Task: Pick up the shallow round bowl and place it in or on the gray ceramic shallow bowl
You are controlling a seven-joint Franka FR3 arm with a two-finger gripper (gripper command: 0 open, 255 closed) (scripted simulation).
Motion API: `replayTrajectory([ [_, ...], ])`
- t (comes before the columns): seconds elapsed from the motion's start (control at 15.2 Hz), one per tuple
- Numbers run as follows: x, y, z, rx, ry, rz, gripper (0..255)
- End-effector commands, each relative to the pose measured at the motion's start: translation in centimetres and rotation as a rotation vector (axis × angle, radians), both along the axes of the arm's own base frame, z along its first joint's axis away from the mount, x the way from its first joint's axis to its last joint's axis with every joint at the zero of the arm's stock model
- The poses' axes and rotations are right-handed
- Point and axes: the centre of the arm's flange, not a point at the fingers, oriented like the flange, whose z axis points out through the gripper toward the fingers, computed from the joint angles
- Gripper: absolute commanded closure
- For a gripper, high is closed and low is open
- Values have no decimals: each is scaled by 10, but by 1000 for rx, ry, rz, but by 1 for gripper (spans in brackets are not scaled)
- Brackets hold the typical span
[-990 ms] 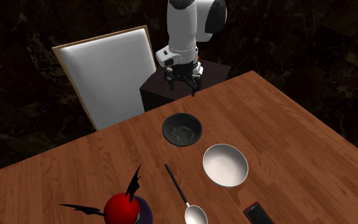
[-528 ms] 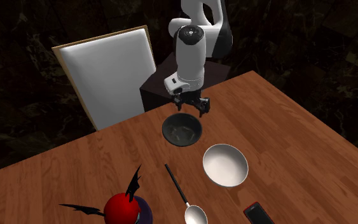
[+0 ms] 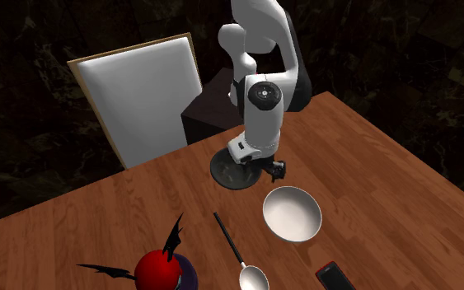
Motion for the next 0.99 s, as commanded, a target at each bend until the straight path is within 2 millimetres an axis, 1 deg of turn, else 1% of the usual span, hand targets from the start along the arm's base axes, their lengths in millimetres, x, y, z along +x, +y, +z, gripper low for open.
replayTrajectory([
  [0.0,14,14,-18,3,7,1,0],
  [0.2,33,38,-44,6,18,4,0],
  [0.26,34,39,-46,7,19,5,0],
  [0.66,31,40,-77,7,19,5,0],
  [0.73,30,40,-85,7,19,5,0],
  [0.92,30,40,-85,7,19,5,0],
])
